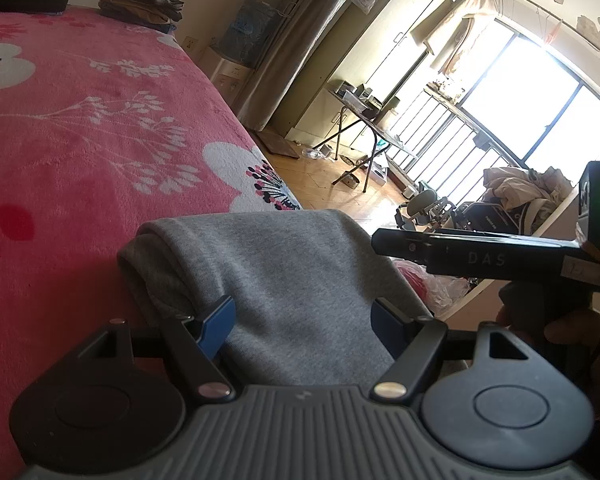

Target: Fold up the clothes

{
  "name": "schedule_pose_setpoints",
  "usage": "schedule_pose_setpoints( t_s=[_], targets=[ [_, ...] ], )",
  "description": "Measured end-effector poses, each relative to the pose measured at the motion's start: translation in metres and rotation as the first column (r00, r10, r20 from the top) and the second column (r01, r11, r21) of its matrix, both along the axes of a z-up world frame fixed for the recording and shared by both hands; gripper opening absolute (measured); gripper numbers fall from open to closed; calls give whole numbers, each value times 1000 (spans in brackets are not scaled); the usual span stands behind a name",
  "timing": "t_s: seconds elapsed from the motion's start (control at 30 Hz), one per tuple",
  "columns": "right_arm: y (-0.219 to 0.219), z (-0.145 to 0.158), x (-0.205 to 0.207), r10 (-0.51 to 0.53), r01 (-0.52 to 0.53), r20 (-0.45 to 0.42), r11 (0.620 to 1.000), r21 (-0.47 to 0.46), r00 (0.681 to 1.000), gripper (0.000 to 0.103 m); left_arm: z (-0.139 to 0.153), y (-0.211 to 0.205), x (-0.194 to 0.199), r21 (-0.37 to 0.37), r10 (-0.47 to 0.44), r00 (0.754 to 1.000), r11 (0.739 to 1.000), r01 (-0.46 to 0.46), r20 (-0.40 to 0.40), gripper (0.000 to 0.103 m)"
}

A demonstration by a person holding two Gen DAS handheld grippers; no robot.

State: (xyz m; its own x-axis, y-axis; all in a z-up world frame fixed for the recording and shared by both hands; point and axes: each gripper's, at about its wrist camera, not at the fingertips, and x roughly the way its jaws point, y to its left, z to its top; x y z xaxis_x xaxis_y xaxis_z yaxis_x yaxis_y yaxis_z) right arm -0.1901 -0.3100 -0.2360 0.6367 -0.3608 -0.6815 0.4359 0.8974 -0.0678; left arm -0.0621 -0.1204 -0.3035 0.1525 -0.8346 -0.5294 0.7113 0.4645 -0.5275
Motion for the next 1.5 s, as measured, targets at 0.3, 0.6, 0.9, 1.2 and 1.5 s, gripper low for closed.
schedule_pose_setpoints(
  t_s=[0.3, 0.6, 0.9, 1.2, 1.5],
  targets=[
    [-1, 0, -1, -5, 5, 5, 1000, 2, 1000, 102, 0, 0, -1, 0, 0, 1000, 1000, 0, 4, 76],
    [0, -1, -1, -5, 5, 7, 1000, 3, 1000, 102, 0, -1, -1, 0, 0, 1000, 1000, 0, 6, 77],
    [0, -1, -1, -5, 5, 5, 1000, 3, 1000, 102, 0, -1, -1, -1, -1, 1000, 1000, 1, 8, 77],
    [-1, 0, -2, -6, 5, 5, 1000, 4, 1000, 102, 0, -1, 0, -1, -1, 1000, 1000, 1, 9, 77],
    [-2, -1, -2, -9, 9, 6, 1000, 5, 1000, 101, 0, 0, -1, -1, 0, 1000, 1000, 0, 11, 77]
  ],
)
